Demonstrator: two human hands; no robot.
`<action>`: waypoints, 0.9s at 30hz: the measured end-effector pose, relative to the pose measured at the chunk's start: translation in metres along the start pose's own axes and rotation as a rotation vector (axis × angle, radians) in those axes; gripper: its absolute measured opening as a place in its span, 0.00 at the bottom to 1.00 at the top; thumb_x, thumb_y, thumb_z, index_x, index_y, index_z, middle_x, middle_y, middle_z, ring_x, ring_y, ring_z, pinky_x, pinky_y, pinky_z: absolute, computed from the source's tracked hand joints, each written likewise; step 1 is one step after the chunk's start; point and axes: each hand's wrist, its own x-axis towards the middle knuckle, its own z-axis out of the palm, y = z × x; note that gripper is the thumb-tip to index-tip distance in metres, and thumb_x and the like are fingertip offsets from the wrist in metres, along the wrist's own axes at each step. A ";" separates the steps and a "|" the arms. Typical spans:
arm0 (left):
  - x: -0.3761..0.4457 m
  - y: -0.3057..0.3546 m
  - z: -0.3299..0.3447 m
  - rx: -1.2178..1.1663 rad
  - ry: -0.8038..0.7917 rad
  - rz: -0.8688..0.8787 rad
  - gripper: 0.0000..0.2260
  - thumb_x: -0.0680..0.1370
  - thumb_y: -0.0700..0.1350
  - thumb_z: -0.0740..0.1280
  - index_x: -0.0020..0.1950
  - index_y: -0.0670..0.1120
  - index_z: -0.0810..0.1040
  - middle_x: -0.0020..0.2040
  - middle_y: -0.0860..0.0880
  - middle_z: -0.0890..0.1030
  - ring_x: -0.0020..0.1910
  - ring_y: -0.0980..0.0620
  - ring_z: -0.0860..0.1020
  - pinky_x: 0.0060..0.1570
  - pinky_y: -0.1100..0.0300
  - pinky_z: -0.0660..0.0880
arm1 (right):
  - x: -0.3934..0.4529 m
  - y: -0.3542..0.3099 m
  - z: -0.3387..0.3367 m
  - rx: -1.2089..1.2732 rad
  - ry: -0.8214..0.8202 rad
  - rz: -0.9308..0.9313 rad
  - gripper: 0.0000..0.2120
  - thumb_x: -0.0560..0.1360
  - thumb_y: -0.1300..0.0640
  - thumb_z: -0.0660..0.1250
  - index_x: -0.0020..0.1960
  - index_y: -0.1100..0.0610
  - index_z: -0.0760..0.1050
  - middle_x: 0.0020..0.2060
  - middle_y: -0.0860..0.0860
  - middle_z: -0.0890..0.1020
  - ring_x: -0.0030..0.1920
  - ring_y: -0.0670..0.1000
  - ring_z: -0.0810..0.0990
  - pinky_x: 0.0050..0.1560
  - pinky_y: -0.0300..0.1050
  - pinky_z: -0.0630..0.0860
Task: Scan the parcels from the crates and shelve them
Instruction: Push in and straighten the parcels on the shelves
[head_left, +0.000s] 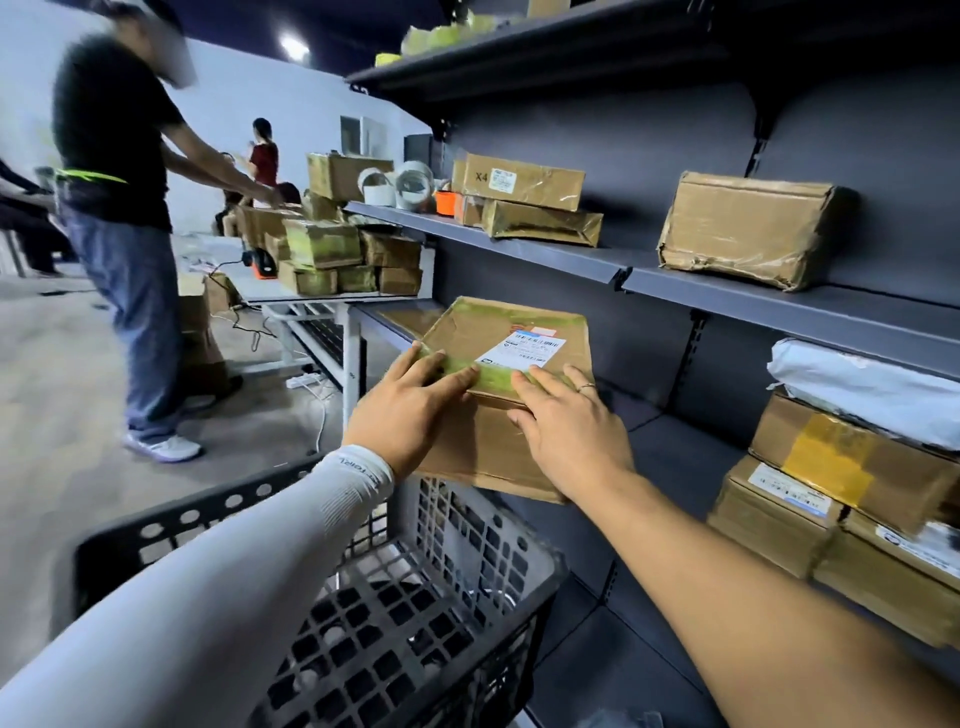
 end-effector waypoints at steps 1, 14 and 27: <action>-0.003 -0.003 -0.012 0.016 0.005 -0.018 0.17 0.84 0.48 0.65 0.73 0.54 0.78 0.68 0.38 0.78 0.71 0.30 0.72 0.62 0.38 0.77 | 0.000 -0.009 -0.005 0.011 0.005 -0.019 0.25 0.86 0.41 0.54 0.82 0.41 0.58 0.82 0.41 0.61 0.83 0.55 0.53 0.70 0.57 0.72; -0.010 -0.007 -0.155 0.076 0.212 -0.051 0.17 0.85 0.48 0.61 0.73 0.49 0.78 0.68 0.36 0.78 0.69 0.30 0.72 0.71 0.37 0.70 | -0.016 -0.081 -0.124 0.023 0.195 -0.217 0.23 0.86 0.46 0.58 0.80 0.46 0.63 0.80 0.45 0.65 0.81 0.58 0.54 0.64 0.60 0.74; 0.079 0.107 -0.168 -0.125 0.340 0.072 0.18 0.86 0.51 0.58 0.72 0.48 0.79 0.67 0.37 0.79 0.68 0.33 0.72 0.71 0.41 0.70 | -0.056 0.009 -0.232 -0.203 0.332 -0.047 0.23 0.86 0.46 0.59 0.79 0.46 0.63 0.78 0.46 0.67 0.81 0.58 0.55 0.63 0.59 0.74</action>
